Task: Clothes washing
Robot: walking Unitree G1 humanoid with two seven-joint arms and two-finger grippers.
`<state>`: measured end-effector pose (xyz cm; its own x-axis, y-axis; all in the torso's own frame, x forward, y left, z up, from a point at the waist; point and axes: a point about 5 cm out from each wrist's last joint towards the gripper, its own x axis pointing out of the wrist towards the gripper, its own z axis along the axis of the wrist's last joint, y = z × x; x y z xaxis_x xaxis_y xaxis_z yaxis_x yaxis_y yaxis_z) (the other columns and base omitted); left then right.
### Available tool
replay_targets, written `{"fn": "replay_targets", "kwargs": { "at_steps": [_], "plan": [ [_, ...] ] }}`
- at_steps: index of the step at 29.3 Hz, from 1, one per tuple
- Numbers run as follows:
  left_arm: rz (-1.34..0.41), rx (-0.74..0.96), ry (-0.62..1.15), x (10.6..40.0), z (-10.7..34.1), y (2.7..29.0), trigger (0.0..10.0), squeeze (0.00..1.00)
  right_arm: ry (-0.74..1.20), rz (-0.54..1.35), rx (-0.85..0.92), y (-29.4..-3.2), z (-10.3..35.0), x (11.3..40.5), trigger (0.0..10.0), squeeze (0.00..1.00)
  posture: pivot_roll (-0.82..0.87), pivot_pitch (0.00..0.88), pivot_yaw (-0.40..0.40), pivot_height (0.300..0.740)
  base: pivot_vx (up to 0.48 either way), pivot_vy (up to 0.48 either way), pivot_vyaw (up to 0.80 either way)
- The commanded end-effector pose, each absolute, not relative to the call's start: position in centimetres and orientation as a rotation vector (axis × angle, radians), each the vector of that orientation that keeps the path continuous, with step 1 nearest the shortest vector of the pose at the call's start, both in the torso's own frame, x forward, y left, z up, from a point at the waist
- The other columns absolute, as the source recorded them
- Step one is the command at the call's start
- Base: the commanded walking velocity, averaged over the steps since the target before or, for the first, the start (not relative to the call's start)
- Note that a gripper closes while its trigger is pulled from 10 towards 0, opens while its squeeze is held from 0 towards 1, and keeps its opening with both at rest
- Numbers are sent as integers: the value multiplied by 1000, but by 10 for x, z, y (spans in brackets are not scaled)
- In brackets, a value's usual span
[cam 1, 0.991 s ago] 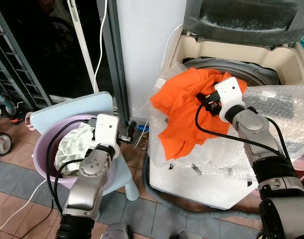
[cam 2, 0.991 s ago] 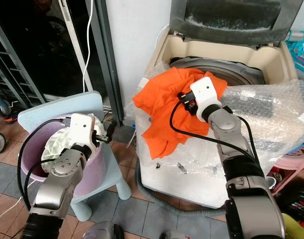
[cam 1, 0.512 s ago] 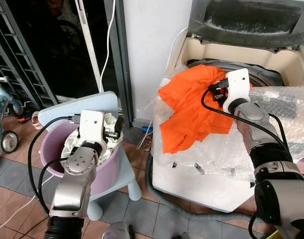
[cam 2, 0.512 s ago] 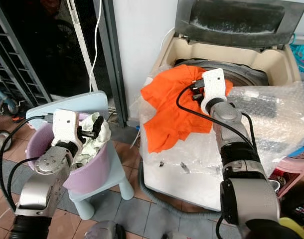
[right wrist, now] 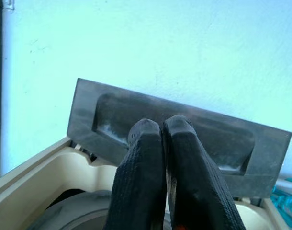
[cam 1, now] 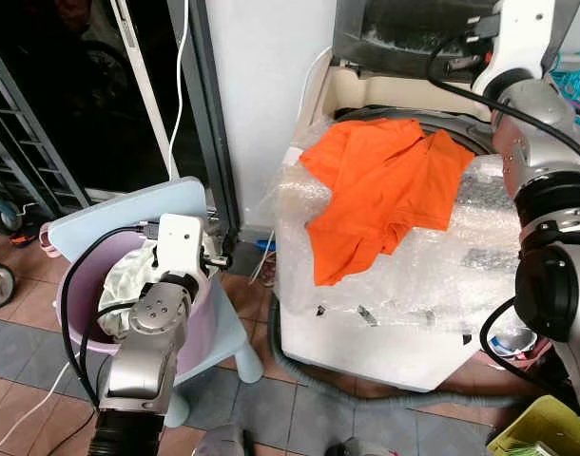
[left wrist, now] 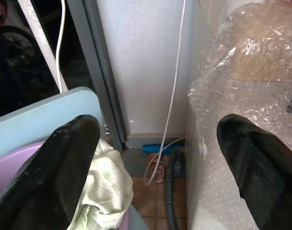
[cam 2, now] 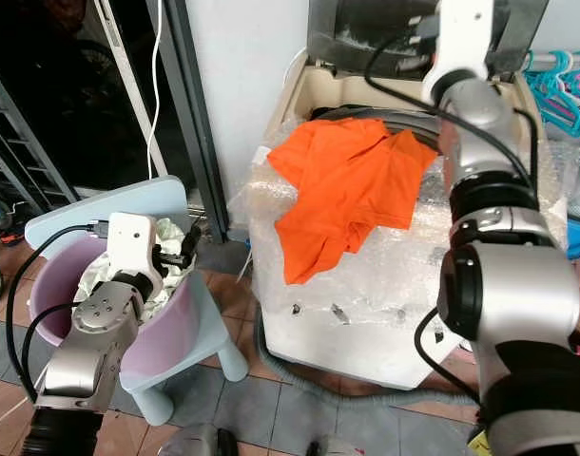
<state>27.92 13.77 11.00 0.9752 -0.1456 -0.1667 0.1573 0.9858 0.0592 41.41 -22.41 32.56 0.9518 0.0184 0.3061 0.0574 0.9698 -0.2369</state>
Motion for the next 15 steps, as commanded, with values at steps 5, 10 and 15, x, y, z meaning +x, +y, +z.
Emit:
{"fn": "replay_targets", "kwargs": {
  "at_steps": [5,10,15],
  "plan": [
    [-181,78,155,276,110,128,10000,0,-366,64,-287,-218,342,412,7569,0,-49,0,20,740,0,0,0],
    [-167,59,166,277,108,129,10000,0,-272,372,-380,-215,272,399,10000,1000,-64,0,12,740,0,0,0],
    [-189,39,165,272,106,125,10000,0,-257,397,-314,-226,248,384,10000,1000,-71,0,16,740,0,0,0]
  ]
}}
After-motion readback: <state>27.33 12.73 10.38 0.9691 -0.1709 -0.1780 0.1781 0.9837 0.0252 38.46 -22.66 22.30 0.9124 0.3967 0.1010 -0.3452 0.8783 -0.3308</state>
